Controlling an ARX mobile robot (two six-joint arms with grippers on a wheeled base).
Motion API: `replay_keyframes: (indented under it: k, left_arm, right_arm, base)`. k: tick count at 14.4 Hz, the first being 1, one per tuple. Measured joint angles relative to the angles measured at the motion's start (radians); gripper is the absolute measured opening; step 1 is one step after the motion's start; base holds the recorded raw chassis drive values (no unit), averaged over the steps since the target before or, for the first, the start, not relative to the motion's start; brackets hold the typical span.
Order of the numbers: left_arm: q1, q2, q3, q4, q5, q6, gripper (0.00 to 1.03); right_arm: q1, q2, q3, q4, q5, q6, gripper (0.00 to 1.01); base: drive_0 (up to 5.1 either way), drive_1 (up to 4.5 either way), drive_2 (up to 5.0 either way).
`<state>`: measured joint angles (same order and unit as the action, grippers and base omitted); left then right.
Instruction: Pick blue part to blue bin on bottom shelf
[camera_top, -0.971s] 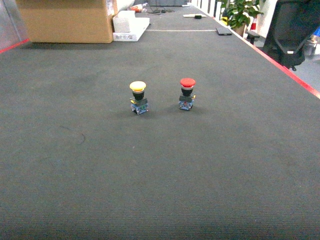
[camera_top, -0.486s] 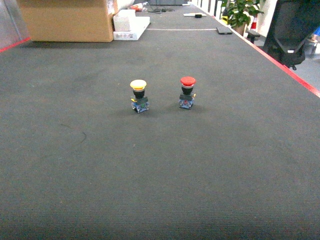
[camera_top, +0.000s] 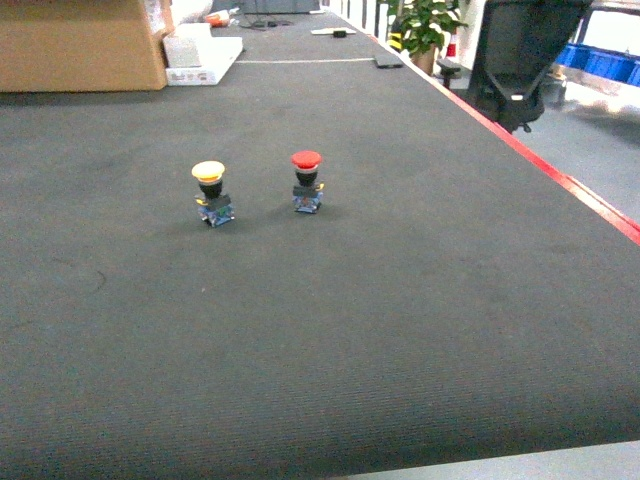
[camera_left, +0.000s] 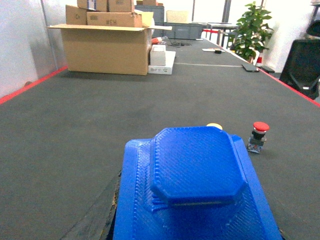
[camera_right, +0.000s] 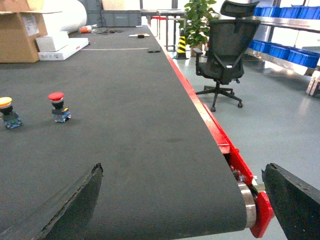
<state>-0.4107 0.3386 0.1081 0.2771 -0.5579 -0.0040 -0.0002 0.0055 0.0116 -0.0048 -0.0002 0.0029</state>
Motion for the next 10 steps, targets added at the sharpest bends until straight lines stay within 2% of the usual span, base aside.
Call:
replay_keyframes:
  k: [10]
  left_arm:
    - [0.000,0.000,0.000,0.000,0.000,0.000,0.44]
  right_arm:
    - [0.000,0.000,0.000,0.000,0.000,0.000,0.98]
  base:
    - [-1.5,-1.55,-1.5]
